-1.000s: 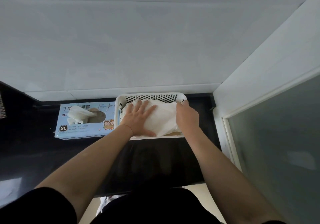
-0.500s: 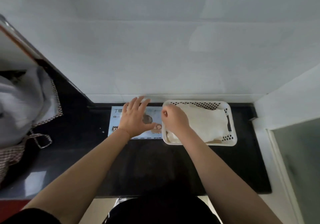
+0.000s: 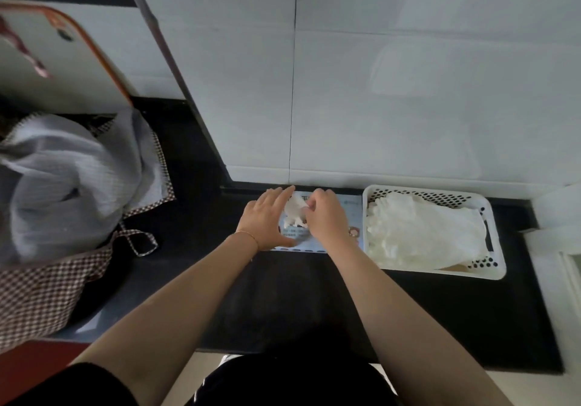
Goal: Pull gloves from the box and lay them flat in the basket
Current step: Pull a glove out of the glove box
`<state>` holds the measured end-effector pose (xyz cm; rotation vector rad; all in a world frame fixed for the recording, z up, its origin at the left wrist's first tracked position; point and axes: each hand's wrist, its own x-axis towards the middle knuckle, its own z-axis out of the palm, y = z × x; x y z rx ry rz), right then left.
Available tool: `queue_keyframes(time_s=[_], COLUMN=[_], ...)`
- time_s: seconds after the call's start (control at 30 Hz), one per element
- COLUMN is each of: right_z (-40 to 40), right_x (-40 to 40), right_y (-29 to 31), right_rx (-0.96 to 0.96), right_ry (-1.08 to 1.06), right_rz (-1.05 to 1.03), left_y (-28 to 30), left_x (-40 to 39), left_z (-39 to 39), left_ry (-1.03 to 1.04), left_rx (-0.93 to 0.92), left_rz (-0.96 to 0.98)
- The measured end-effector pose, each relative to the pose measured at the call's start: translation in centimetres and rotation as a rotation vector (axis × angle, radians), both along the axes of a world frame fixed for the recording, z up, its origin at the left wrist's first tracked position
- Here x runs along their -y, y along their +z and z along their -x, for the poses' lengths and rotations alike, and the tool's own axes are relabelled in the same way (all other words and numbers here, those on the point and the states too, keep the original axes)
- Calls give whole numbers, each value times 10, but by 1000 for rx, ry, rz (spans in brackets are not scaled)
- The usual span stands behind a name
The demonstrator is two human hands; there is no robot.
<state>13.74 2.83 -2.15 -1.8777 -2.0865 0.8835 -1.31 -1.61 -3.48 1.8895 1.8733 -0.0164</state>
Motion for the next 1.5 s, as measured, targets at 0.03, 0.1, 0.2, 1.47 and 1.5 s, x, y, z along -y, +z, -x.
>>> queue_keyframes(time_s=[0.03,0.1,0.2,1.47,1.5], right_z=[-2,-10,-25,-176,-177], right_x=[-1,-4,-11,-21,-21], right_y=[4,14,34,144,147], right_rx=[-7,-24,-141,-485,-464], right_ry=[-38,-98,-184,-213,-221], right_rz=[-20,-69,-121,130,98], left_y=[1,0,-1,133,135], left_x=[1,1,0,-33,-33], left_z=[0,1,2,-115,-118], left_ry=[4,6,11,269,285], left_rx=[5,15,25,949,958], left_rz=[3,-3,-11,50,44])
